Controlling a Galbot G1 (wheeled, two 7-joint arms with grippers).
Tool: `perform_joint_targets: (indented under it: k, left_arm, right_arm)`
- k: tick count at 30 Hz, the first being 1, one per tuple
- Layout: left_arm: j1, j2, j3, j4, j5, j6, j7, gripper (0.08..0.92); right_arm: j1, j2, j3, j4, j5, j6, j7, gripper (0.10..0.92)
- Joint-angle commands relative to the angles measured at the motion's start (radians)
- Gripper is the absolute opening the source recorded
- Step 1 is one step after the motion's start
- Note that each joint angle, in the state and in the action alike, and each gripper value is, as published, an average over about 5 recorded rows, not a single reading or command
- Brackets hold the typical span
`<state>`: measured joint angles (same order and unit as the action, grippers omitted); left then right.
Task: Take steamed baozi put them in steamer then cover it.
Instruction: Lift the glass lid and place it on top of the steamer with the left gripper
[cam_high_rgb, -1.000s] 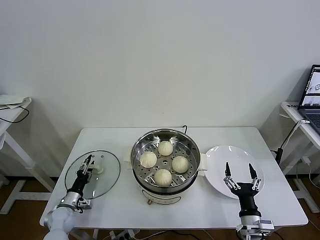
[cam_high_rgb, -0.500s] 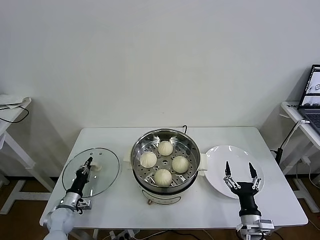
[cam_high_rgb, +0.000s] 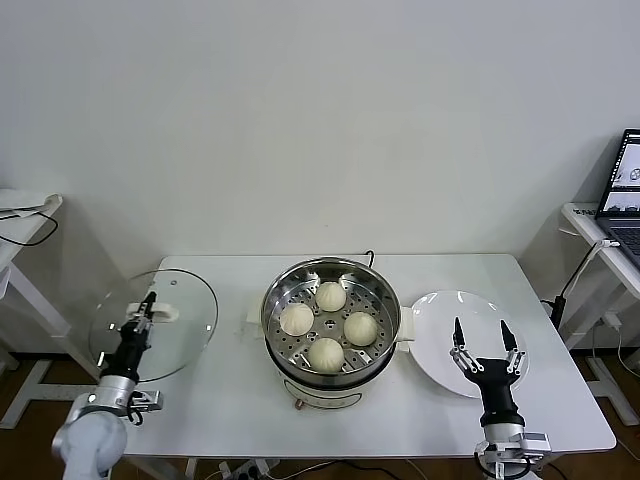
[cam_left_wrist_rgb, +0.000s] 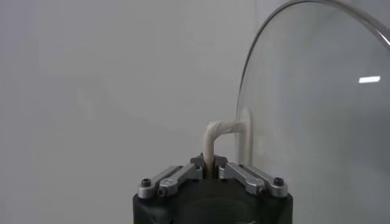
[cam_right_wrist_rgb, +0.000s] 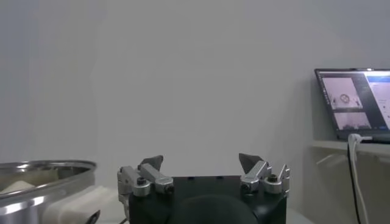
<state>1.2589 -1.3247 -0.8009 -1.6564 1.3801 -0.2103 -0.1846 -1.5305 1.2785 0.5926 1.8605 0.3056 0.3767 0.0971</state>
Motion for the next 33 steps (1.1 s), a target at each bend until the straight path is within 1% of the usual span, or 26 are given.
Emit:
perform_joint_targets:
  k: [1,4,6,14,18,25,29,33]
  left_arm:
    - [0.191,0.129,0.086,-0.519,-0.226,0.371,0.262,0.188]
    - [0.193,0.156,0.176,-0.579,-0.223,0.480,0.306,0.188]
    - [0.181,0.164,0.243,-0.596,-0.196,0.526,0.325,0.188]
    - [0.087,0.180,0.493,-0.584,-0.048,0.636,0.399,0.188]
    - [0.008,0.186,0.595,-0.571,0.004,0.682,0.432,0.188]
    - [-0.118,0.162,0.755,-0.550,0.070,0.777,0.486,0.188]
    - [-0.158,0.144,0.828,-0.532,0.096,0.820,0.507,0.188]
    - [-0.183,0.109,0.888,-0.505,0.117,0.854,0.520,0.188]
  right_arm:
    - [0.016,-0.005,-0.005,-0.013,0.009,-0.001,-0.003,0.823]
    - [0.021,-0.007,-0.006,-0.016,0.013,-0.001,-0.005,0.823]
    - [0.023,-0.007,-0.004,-0.018,0.016,0.000,-0.006,0.823]
    - [0.023,-0.001,0.011,-0.023,0.019,0.006,-0.010,0.823]
    - [0.020,0.011,0.019,-0.025,0.014,0.012,-0.011,0.823]
    - [0.017,0.033,0.026,-0.035,0.000,0.018,-0.011,0.823]
    - [0.015,0.040,0.031,-0.038,-0.005,0.018,-0.011,0.823]
    - [0.015,0.046,0.037,-0.042,-0.009,0.018,-0.010,0.823]
